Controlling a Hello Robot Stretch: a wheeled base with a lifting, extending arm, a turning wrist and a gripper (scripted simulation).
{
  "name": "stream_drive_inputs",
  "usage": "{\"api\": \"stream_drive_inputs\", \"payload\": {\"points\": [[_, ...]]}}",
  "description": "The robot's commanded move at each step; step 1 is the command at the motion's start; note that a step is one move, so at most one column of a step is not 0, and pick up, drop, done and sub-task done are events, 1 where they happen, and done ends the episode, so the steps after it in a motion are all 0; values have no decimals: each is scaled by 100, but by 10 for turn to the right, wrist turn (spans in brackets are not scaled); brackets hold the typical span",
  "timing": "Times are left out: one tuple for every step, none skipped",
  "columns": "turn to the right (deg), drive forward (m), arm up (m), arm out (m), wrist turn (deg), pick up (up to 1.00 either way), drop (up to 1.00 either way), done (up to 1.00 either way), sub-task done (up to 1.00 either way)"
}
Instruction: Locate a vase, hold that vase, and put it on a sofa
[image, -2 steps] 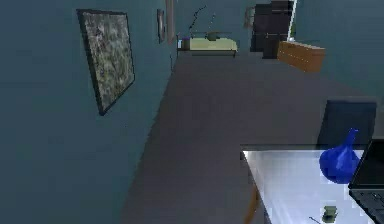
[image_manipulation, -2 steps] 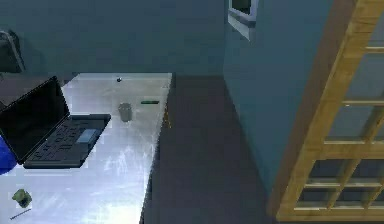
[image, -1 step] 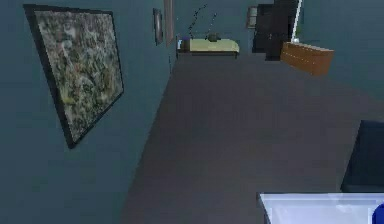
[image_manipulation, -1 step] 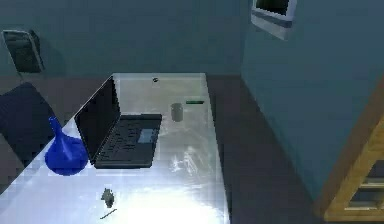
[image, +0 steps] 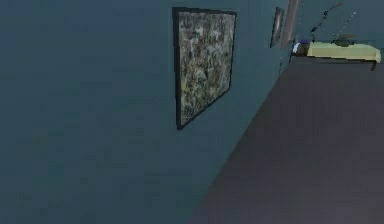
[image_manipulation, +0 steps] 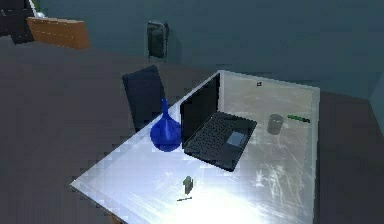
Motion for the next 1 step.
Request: {"api": "stream_drive_inputs", "payload": {"points": [[0, 0, 50, 0, 0, 0, 0, 0, 0]]}}
